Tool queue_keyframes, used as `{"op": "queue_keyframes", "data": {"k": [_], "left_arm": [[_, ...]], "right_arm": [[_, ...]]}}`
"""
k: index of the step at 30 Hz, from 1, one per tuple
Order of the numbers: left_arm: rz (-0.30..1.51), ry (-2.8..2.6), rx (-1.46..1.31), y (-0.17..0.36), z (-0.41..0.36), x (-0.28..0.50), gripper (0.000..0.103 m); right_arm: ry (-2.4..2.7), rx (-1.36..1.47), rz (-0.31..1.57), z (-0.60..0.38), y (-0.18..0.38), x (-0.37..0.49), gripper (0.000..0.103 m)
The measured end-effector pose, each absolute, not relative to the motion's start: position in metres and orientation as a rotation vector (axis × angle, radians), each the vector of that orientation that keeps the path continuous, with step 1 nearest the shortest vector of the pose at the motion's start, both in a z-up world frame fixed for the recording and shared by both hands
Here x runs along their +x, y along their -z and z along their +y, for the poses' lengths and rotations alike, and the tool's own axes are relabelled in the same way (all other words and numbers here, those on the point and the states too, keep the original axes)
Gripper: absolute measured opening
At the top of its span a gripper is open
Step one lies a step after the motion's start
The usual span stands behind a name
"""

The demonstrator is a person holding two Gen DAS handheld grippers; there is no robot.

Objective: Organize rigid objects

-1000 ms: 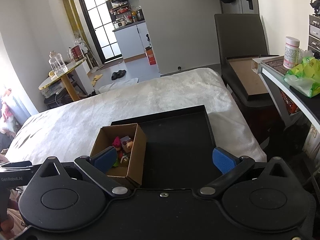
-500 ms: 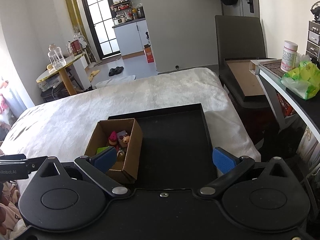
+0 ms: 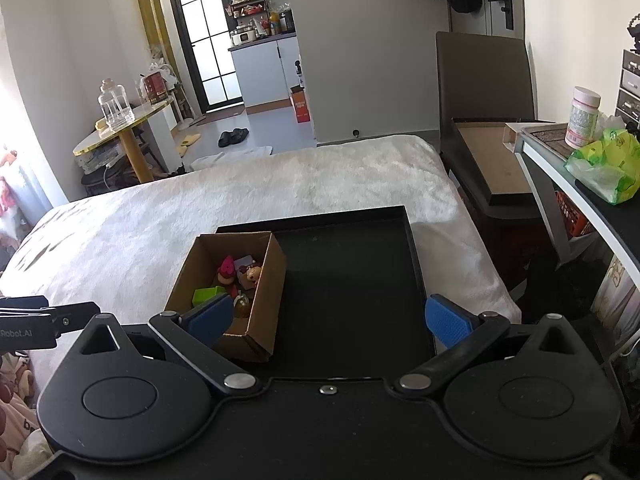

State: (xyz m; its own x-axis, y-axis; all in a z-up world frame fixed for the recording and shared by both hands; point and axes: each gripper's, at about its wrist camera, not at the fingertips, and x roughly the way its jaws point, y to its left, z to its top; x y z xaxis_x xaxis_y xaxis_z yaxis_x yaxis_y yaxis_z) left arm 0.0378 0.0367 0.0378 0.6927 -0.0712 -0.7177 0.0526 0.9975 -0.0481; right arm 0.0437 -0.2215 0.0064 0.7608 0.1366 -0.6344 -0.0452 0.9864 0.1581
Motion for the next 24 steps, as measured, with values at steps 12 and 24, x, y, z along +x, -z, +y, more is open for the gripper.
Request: {"op": "queue_keyframes", "data": {"k": [12, 24], "left_arm": [[0.807, 0.071, -0.040, -0.0394, 0.0390, 0.0370, 0.103], [0.798, 0.064, -0.043, -0.0425, 0.0406, 0.0357, 0.103]], "right_arm": [[-0.102, 0.124, 0.710, -0.2181, -0.0039, 0.0440, 0.103], [-0.120, 0.119, 0.716, -0.2176, -0.0042, 0.0435, 0.103]]}}
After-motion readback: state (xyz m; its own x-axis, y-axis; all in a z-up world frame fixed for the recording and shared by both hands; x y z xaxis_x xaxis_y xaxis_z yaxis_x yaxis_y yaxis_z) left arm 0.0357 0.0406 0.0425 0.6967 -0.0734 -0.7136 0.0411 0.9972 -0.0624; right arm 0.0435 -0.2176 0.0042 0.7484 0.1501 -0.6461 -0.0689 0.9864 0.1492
